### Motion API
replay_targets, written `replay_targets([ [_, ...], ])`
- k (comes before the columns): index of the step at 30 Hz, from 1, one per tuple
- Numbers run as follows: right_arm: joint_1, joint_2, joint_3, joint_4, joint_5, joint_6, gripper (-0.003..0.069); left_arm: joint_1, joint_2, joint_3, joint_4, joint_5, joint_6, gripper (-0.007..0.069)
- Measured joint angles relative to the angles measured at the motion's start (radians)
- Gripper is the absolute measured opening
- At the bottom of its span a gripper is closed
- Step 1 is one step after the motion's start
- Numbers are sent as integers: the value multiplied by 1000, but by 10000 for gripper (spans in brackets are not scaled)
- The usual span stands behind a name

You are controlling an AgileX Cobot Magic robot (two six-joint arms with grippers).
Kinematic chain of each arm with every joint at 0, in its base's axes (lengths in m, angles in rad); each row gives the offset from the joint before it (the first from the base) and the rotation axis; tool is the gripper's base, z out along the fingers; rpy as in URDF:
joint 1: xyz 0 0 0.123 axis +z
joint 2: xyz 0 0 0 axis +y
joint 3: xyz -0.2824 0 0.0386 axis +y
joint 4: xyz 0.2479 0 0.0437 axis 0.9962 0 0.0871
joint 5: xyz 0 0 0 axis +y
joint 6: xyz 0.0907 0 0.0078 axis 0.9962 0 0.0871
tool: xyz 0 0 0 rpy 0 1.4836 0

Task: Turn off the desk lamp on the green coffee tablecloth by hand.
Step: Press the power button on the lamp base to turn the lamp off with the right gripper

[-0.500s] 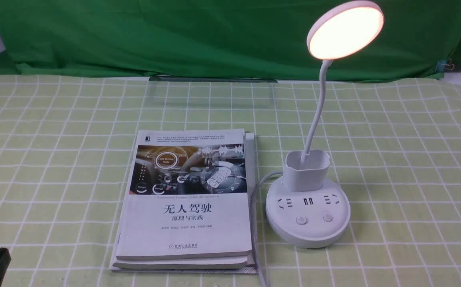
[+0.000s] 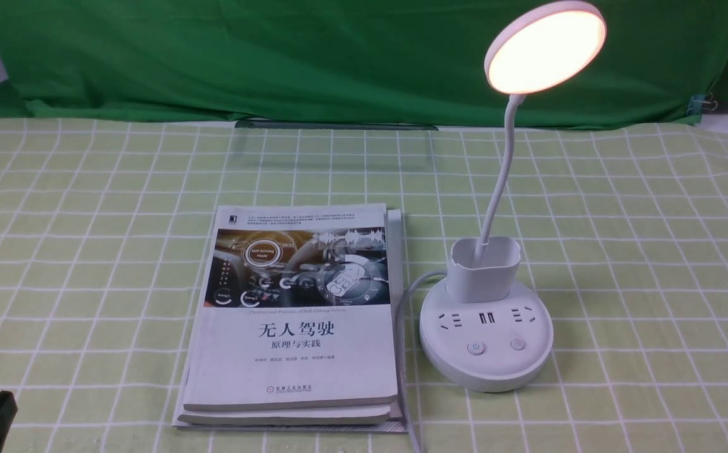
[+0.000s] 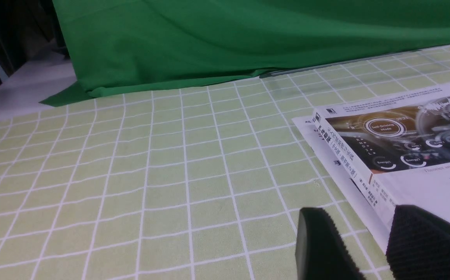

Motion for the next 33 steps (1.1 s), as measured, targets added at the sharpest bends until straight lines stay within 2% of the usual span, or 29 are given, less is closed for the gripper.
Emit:
replay_targets([
  [22, 0, 0, 0, 3, -17, 6, 239, 0, 0, 0, 0, 0, 0, 243],
  [24, 0, 0, 0, 36, -44, 50, 239, 0, 0, 0, 0, 0, 0, 243],
  [25, 0, 0, 0, 106, -83, 154, 239, 0, 0, 0, 0, 0, 0, 243],
  [28, 0, 0, 0, 154, -158, 330, 239, 0, 0, 0, 0, 0, 0, 243],
  [29, 0, 0, 0, 157, -169, 339, 239, 0, 0, 0, 0, 0, 0, 243],
  [30, 0, 0, 0, 168, -222, 405, 239, 0, 0, 0, 0, 0, 0, 243],
  [33, 0, 0, 0, 174, -286, 436, 239, 0, 0, 0, 0, 0, 0, 243],
])
